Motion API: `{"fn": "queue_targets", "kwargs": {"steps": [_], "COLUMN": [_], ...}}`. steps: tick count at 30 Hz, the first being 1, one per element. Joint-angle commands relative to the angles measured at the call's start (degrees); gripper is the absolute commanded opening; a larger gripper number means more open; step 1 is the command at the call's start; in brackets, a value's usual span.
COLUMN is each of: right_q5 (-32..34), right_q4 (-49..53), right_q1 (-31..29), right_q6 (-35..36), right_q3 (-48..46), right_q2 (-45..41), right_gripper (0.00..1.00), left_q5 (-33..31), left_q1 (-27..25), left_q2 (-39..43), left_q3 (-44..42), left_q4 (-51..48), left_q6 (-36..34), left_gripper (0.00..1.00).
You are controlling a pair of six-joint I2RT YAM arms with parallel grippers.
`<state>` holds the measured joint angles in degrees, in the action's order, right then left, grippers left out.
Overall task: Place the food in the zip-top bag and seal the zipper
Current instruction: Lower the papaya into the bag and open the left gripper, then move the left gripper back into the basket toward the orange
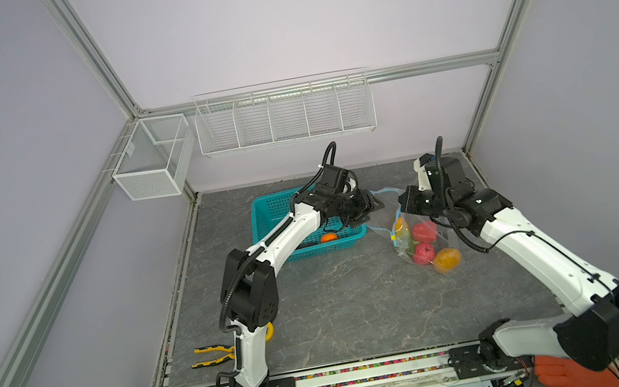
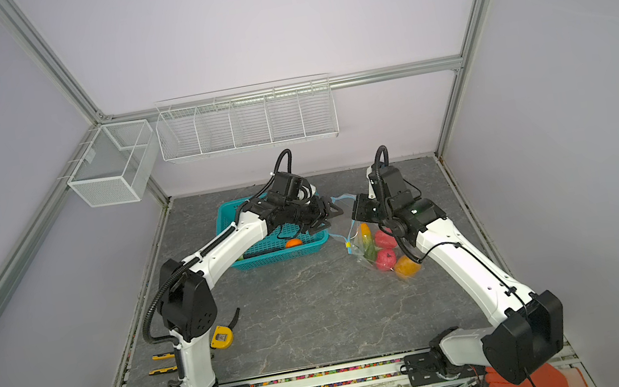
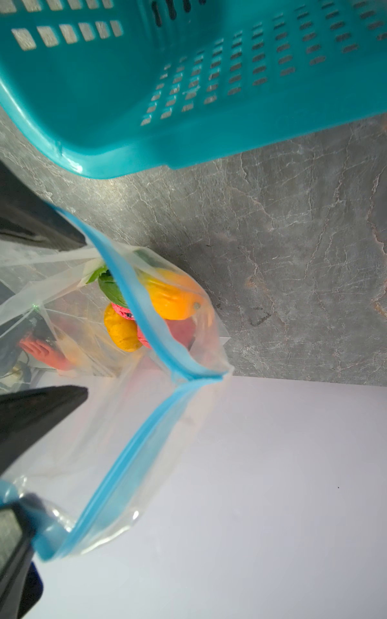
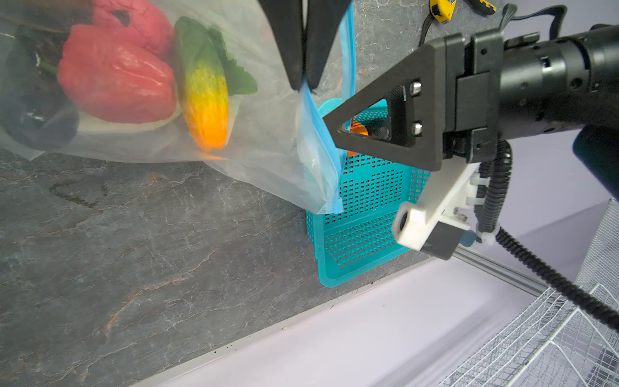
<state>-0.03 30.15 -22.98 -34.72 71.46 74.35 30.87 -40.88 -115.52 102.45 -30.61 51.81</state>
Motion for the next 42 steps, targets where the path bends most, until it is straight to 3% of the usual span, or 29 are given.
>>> {"fn": "queue_targets", "kwargs": {"steps": [1,5,25,42], "right_q5": [-0.20,-0.14,-0.05,-1.15], "right_q4": [-0.19,-0.20,-0.74,-2.26], "right_q1": [-0.28,-0.26,-0.17,-0.23], "right_q6": [-0.25,-0.24,0.03,-0.51], "right_q3": [-0.01,-0.16,-1.85,-4.09], "right_q2": [-1.40,-1.65,-2.86,-4.52], "right_gripper": [0.07,0.07,0.07,0.07], "left_q5": [-0.83,-2.37,-24.35,-28.32], "left_q1": [0.11,0.10,0.10,3.66], "left_q2": [0.15,0.80,9.52,6.47], "left_q3": [1.89,1.74,0.56,-3.49], "left_q4": [-1.12,-2.04,-15.88,-21.32], "left_q6": [-0.33,-1.33,-12.45,-13.67], "left_gripper": [0.65,0.66,0.76,0.80]}}
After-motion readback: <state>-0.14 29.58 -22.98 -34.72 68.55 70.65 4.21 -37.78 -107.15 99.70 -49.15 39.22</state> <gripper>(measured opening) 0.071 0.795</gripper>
